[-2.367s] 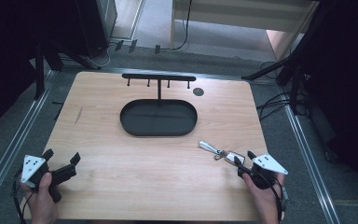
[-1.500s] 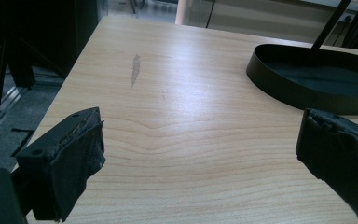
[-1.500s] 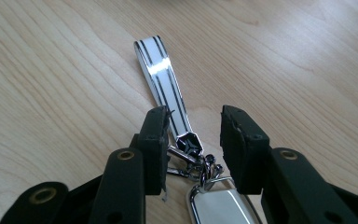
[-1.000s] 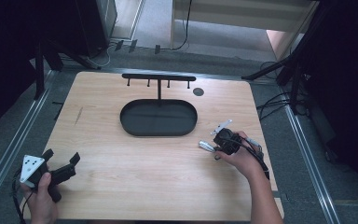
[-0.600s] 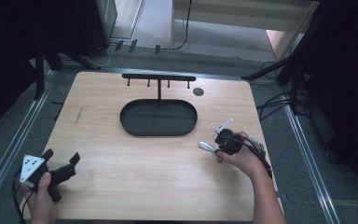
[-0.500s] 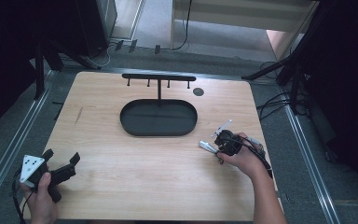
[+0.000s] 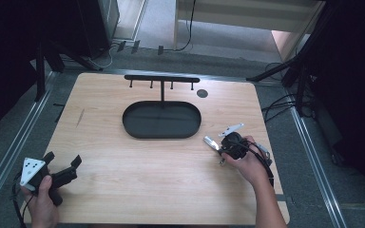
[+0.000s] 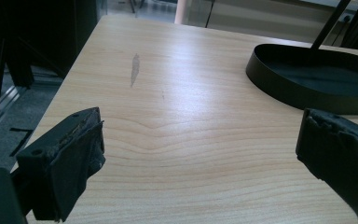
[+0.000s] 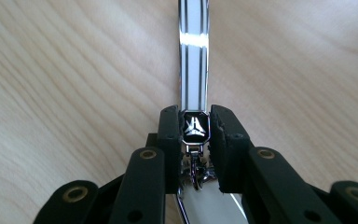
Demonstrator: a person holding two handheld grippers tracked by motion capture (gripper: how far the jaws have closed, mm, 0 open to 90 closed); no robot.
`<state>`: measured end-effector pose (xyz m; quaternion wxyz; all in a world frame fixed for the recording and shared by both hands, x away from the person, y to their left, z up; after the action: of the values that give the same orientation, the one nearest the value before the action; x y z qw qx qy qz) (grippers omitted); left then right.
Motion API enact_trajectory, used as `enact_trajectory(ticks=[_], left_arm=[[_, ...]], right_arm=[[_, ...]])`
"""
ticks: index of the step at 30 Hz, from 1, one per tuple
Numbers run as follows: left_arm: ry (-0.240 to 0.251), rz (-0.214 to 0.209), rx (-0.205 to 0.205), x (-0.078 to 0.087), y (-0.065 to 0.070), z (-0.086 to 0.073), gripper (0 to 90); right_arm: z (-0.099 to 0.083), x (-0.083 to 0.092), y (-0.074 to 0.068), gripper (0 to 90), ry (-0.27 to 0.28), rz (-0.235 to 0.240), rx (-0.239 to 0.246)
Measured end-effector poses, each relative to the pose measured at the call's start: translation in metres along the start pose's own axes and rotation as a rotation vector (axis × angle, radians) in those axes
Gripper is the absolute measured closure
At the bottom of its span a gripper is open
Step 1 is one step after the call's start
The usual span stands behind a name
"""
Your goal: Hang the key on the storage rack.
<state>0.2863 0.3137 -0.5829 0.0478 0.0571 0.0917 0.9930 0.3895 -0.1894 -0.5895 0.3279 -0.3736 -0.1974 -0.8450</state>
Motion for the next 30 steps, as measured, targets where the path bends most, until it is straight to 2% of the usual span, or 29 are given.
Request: enact_trajectory(ticks=[2, 3, 4, 5, 6, 10, 14, 15, 16, 18, 19, 20, 21, 22, 26, 30], left_arm=[[0.0, 0.0, 0.0, 0.0, 0.0, 0.0, 1.4], [0.0, 0.0, 0.0, 0.0, 0.0, 0.0, 1.4], [-0.002, 0.0, -0.002, 0.0, 0.0, 0.0, 1.3], [-0.002, 0.0, -0.002, 0.0, 0.0, 0.0, 1.4], [-0.002, 0.0, -0.003, 0.0, 0.0, 0.0, 1.3], [-0.003, 0.0, -0.005, 0.0, 0.0, 0.0, 1.4], [-0.003, -0.001, -0.007, 0.0, 0.0, 0.0, 1.4], [-0.003, -0.001, -0.007, 0.0, 0.0, 0.0, 1.4], [-0.003, 0.0, -0.007, 0.0, 0.0, 0.0, 1.4], [-0.003, 0.0, -0.006, 0.0, 0.0, 0.0, 1.3], [-0.003, 0.0, -0.006, 0.0, 0.0, 0.0, 1.4], [-0.003, 0.0, -0.004, 0.0, 0.0, 0.0, 1.4], [-0.003, 0.0, -0.004, 0.0, 0.0, 0.0, 1.4], [-0.003, 0.0, -0.004, 0.0, 0.0, 0.0, 1.4], [-0.001, -0.001, -0.002, 0.0, 0.0, 0.0, 1.4], [-0.003, 0.0, -0.002, 0.0, 0.0, 0.0, 1.4]], right_arm=[[0.007, 0.005, 0.001, 75.5, 0.069, -0.005, -0.034], [0.007, 0.005, 0.001, 75.5, 0.069, -0.005, -0.034], [0.013, 0.009, 0.003, 75.6, 0.124, -0.011, -0.049], [0.013, 0.009, 0.003, 75.6, 0.124, -0.011, -0.049], [0.019, 0.014, 0.003, 75.6, 0.176, -0.011, -0.07], [0.03, 0.023, 0.004, 75.6, 0.271, -0.005, -0.114], [0.042, 0.031, 0.004, 75.6, 0.368, 0.013, -0.163], [0.042, 0.031, 0.004, 75.6, 0.368, 0.013, -0.163], [0.048, 0.035, 0.003, 75.6, 0.412, 0.025, -0.181], [0.054, 0.038, 0.002, 75.6, 0.456, 0.033, -0.195], [0.054, 0.038, 0.002, 75.6, 0.456, 0.033, -0.195], [0.06, 0.04, 0.001, 75.6, 0.492, 0.029, -0.199], [0.06, 0.04, 0.001, 75.6, 0.492, 0.029, -0.199], [0.066, 0.04, -0.002, 75.7, 0.517, 0.034, -0.2], [0.079, 0.04, -0.009, 75.7, 0.561, 0.048, -0.192], [0.089, 0.04, -0.014, 75.6, 0.586, 0.059, -0.185]])
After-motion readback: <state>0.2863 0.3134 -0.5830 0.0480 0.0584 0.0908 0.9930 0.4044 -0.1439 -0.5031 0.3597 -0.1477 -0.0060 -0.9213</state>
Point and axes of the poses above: each handheld gripper's, and its own axes: x roughly backward along the jaws, z roughly out of its top, y roughly to its right, the point moved 10 cm from there along -x, roughly forward along the jaws, and after that the axes turned 12 degrees about y, right-handed, at the moved point
